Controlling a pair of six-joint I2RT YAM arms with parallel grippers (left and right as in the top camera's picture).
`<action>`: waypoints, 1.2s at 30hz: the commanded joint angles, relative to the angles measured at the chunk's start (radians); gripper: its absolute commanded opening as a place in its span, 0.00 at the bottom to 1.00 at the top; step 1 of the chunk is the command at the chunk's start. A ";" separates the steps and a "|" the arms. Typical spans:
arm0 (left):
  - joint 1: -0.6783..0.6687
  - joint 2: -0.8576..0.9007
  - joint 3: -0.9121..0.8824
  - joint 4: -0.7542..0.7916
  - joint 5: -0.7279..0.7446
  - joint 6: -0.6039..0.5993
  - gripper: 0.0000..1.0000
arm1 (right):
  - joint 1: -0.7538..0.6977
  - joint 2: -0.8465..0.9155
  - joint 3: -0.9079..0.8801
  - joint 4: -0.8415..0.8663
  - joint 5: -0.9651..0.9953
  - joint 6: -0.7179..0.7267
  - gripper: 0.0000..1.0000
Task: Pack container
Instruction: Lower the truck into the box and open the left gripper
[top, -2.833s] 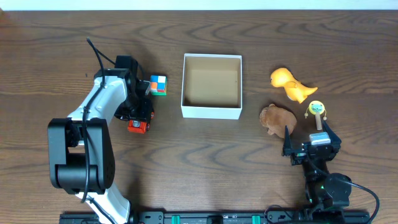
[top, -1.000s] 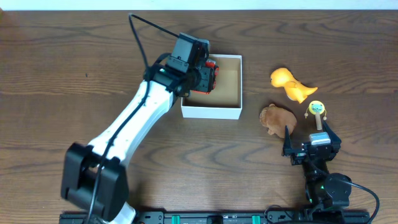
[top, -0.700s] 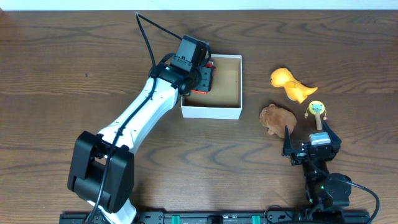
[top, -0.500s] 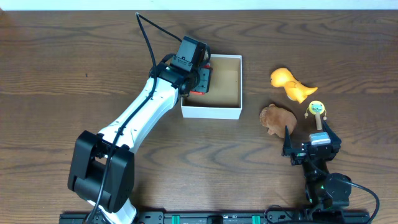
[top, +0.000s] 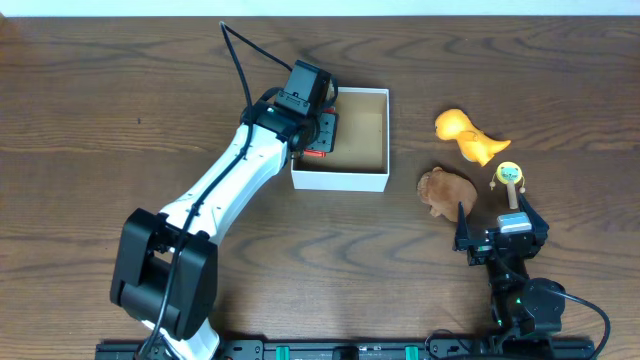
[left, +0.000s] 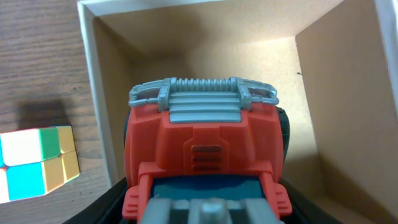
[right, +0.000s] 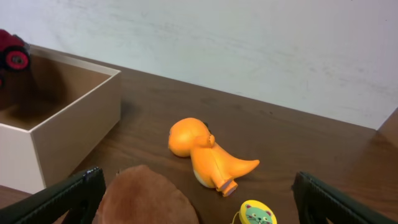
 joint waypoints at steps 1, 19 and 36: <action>-0.003 0.035 0.008 -0.002 -0.019 -0.010 0.35 | -0.013 -0.005 -0.002 -0.004 0.003 0.018 0.99; -0.007 0.050 0.008 -0.090 -0.019 -0.010 0.44 | -0.013 -0.005 -0.002 -0.003 0.002 0.018 0.99; -0.007 0.050 0.008 -0.090 -0.019 -0.009 0.68 | -0.013 -0.005 -0.002 -0.004 0.003 0.018 0.99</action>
